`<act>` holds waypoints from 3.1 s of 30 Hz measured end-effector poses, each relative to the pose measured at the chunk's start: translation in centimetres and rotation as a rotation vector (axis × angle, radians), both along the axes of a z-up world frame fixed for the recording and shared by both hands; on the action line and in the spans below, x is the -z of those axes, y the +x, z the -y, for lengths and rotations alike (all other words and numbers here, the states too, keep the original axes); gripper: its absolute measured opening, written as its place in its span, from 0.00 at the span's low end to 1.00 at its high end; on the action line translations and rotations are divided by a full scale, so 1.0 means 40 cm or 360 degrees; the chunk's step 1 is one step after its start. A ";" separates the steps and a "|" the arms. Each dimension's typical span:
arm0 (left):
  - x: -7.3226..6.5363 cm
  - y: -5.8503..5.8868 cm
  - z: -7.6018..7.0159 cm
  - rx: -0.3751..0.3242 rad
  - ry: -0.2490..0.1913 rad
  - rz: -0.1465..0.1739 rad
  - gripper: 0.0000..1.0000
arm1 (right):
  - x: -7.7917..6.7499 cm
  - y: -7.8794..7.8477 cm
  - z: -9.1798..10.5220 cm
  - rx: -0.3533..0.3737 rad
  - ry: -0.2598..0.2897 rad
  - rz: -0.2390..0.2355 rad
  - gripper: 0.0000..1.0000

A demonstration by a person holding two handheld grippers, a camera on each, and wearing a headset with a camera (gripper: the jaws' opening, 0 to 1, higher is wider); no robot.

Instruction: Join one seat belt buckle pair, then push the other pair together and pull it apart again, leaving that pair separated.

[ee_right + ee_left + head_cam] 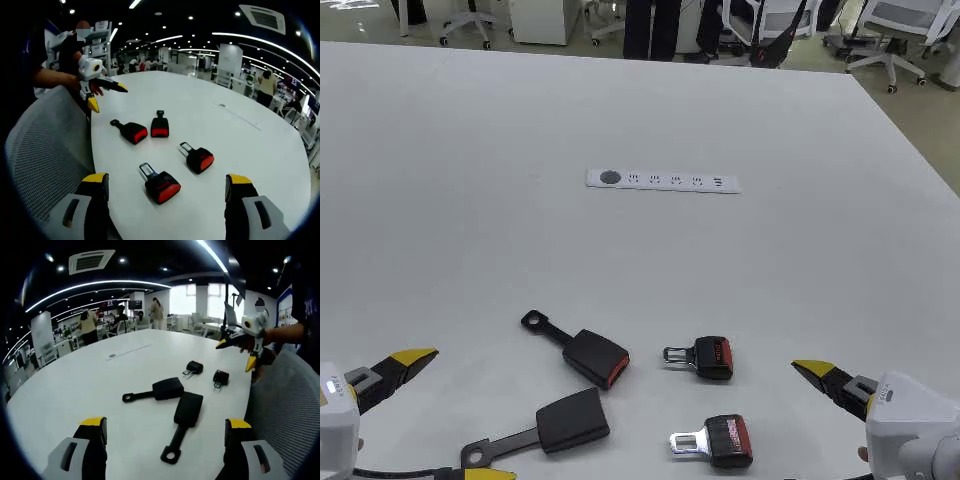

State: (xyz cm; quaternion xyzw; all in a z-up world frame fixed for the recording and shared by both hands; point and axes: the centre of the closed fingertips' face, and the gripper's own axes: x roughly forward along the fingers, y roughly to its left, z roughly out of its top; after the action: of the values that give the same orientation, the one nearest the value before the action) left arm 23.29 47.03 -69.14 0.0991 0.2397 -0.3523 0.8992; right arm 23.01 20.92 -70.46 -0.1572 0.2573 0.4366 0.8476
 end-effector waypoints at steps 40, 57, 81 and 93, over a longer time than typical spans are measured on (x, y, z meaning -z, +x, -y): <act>-0.021 0.010 -0.005 -0.0043 -0.0044 0.0024 1.00 | -0.007 0.008 0.011 -0.0015 -0.0017 0.0013 0.97; -0.019 0.016 -0.022 -0.0048 -0.0041 0.0029 1.00 | -0.007 0.013 0.012 -0.0017 -0.0014 0.0012 0.97; -0.020 0.035 -0.002 0.0109 0.0080 -0.0035 0.98 | -0.011 0.021 0.029 -0.0073 -0.0101 -0.0002 0.95; 0.029 0.042 0.016 0.0260 0.0200 -0.0143 0.96 | -0.006 0.032 0.030 -0.0202 -0.0218 -0.0012 0.91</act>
State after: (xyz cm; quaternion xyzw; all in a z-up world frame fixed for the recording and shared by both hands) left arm 24.97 46.39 -70.29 0.1587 0.2927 -0.4129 0.8477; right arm 24.30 19.73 -70.24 -0.2291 0.2794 0.4715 0.8045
